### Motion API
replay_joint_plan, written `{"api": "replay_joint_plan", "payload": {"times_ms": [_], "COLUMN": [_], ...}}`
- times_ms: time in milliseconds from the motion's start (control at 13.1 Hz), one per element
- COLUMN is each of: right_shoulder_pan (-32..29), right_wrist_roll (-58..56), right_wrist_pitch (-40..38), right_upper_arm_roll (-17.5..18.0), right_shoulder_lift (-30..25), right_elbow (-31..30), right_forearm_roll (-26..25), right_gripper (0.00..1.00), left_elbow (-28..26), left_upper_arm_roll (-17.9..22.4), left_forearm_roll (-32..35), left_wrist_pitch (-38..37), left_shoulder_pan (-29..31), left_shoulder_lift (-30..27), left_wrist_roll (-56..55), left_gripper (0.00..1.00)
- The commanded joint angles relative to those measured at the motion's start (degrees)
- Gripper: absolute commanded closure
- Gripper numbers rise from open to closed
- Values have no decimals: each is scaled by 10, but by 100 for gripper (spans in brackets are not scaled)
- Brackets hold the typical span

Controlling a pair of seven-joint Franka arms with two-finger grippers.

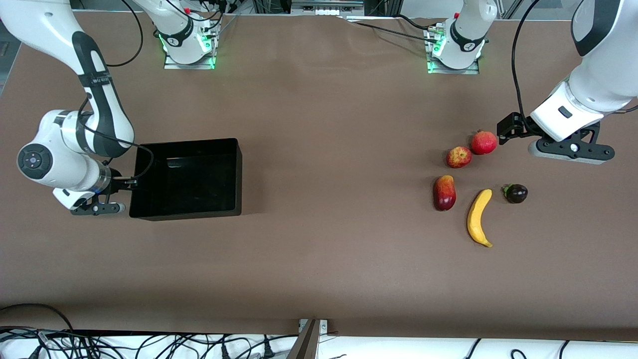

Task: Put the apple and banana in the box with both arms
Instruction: 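Push the black box with the right gripper toward the fruit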

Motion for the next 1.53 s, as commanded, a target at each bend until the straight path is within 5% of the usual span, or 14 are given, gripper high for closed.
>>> {"api": "replay_joint_plan", "payload": {"times_ms": [0, 77, 230, 306, 612, 918, 1148, 1454], "right_shoulder_pan": [-5, -5, -5, -5, -4, 46, 181, 341], "right_wrist_roll": [6, 6, 4, 4, -4, 41, 220, 424], "right_wrist_pitch": [43, 39, 33, 19, -53, -138, -147, -137], "right_upper_arm_roll": [5, 5, 5, 5, 22, 112, 113, 101], "right_shoulder_lift": [-25, -25, -26, -27, -54, -40, 36, 208], "right_elbow": [-69, -75, -77, -77, -30, 97, 210, 423], "right_forearm_roll": [20, 35, 37, 38, 43, 99, 101, 95], "right_gripper": [10, 25, 83, 100, 100, 100, 100, 100], "left_elbow": [13, 13, 13, 14, 14, 14, 15, 17], "left_upper_arm_roll": [0, -1, -1, -1, -1, -1, -1, -1], "left_forearm_roll": [-4, -4, -4, -4, -4, -4, -6, -13], "left_wrist_pitch": [-13, -13, -13, -12, -12, -12, -11, -11], "left_shoulder_pan": [2, 0, 0, 2, 4, 2, 2, 4], "left_shoulder_lift": [4, 4, 4, 4, 4, 4, 4, 14], "left_wrist_roll": [-2, -3, -1, 1, 2, -2, -2, -1], "left_gripper": [0, 0, 0, 0, 0, 0, 0, 0]}}
